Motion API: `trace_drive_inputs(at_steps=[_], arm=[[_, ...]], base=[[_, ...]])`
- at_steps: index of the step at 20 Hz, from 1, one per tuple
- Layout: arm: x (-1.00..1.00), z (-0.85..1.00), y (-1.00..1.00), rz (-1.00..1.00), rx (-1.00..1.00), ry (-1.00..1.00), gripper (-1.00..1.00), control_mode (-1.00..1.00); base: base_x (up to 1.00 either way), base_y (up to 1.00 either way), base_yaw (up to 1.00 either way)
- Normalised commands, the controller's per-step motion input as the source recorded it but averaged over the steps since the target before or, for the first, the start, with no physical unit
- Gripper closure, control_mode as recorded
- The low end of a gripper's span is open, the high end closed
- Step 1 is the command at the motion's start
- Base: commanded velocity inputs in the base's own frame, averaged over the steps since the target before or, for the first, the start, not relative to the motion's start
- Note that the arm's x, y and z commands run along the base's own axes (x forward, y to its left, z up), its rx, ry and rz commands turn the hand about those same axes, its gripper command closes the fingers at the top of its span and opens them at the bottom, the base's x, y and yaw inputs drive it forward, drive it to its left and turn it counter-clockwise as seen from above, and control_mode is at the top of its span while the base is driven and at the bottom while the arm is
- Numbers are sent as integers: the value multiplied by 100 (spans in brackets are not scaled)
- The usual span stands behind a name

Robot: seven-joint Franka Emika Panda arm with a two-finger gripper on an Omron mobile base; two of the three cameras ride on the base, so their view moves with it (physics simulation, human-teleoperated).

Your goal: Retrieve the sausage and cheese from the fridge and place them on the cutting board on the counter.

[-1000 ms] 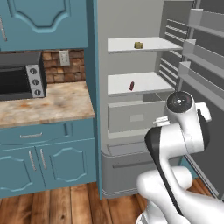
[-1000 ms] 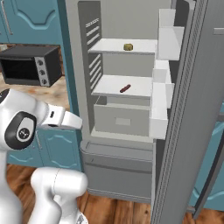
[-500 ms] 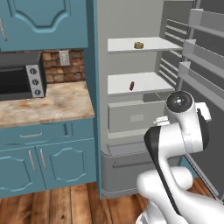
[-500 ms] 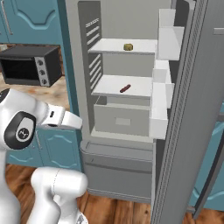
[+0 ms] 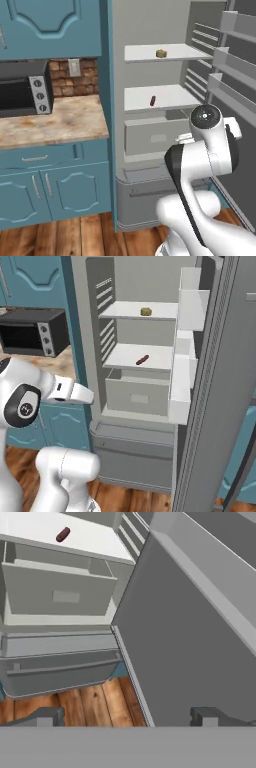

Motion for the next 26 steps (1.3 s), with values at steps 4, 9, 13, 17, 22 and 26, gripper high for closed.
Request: trace_drive_inputs(at_steps=[4, 9, 13, 17, 22, 26], arm=[[0, 0, 0, 0, 0, 0, -100, 100], [0, 0, 0, 0, 0, 0, -100, 100], [0, 0, 0, 0, 0, 0, -100, 100], [0, 0, 0, 0, 0, 0, -100, 100], [0, 0, 0, 0, 0, 0, -100, 100], [0, 0, 0, 0, 0, 0, -100, 100]], base=[[49, -32, 6], [41, -46, 10], [54, -38, 8], [50, -5, 0], [40, -5, 0], [22, -2, 1]])
